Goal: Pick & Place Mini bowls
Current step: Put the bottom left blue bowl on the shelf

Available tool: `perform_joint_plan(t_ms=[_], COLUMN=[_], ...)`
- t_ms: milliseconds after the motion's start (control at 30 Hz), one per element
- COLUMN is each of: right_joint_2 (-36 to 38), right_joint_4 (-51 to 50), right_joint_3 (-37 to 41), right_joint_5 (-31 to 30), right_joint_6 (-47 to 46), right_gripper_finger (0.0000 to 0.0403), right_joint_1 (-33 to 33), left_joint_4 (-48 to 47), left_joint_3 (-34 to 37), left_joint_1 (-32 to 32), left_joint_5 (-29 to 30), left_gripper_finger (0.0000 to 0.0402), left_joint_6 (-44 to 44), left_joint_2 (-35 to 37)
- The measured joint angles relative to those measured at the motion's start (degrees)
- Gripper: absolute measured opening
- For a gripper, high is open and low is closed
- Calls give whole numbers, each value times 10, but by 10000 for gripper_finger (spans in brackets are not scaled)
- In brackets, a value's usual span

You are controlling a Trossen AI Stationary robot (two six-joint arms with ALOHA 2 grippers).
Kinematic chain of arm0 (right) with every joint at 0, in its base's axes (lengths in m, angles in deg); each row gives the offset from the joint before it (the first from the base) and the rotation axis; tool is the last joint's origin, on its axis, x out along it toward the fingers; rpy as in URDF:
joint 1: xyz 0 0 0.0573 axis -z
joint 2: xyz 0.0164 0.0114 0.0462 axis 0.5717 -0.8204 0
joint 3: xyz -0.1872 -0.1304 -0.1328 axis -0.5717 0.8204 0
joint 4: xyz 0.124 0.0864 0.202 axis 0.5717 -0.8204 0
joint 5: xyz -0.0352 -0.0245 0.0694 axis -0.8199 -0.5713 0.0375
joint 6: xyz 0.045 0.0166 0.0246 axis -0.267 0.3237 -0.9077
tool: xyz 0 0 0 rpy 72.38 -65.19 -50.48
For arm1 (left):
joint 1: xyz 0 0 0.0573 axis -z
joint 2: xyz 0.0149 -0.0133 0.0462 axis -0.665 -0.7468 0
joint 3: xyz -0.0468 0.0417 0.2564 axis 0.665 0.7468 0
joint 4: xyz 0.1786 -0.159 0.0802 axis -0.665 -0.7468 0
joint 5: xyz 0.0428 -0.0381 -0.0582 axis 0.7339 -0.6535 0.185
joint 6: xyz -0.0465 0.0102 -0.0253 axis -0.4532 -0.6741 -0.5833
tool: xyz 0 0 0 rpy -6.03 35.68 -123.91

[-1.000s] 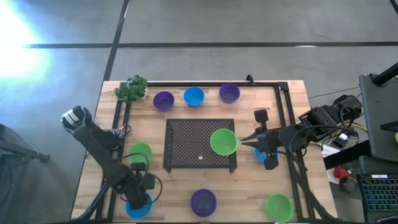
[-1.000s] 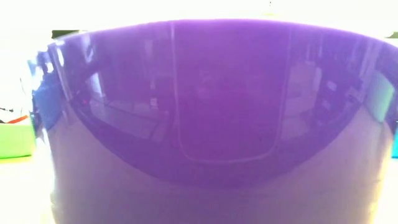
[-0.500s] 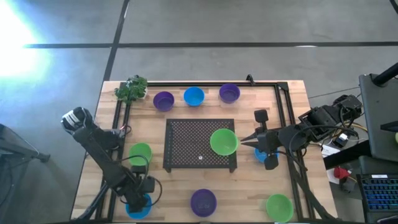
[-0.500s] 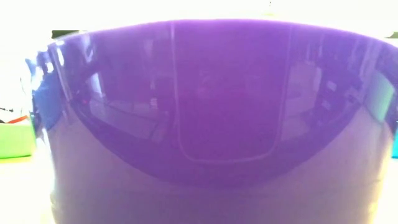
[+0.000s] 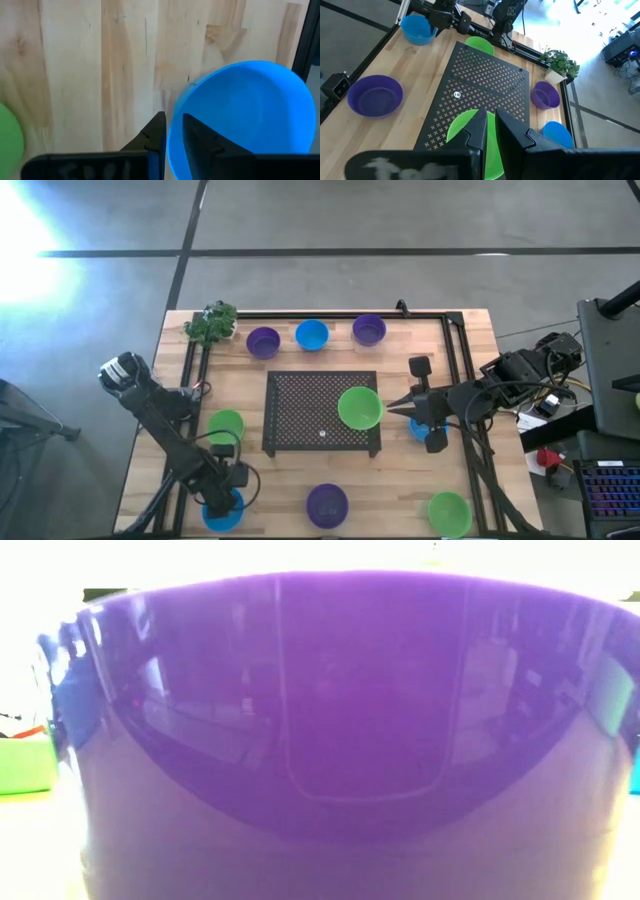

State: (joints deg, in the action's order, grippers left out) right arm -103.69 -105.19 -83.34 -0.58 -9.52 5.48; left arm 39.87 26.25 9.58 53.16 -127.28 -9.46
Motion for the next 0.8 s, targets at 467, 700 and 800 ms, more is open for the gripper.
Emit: perform_joint_plan(t_ms=[467, 700, 800], right_joint_2=[0, 0, 0], right_joint_4=[0, 0, 0], right_joint_3=[0, 0, 0], right_joint_5=[0, 0, 0], right_joint_6=[0, 0, 0], right_gripper_finger=[34, 34, 34], right_joint_1=[0, 0, 0], left_joint_4=[36, 45, 71], left_joint_3=[15, 27, 38], left_joint_1=[0, 1, 1], left_joint_5=[-1, -2, -2], left_gripper_finger=[55, 55, 55], left_joint_6=[-15, -27, -27], left_joint_2=[0, 0, 0])
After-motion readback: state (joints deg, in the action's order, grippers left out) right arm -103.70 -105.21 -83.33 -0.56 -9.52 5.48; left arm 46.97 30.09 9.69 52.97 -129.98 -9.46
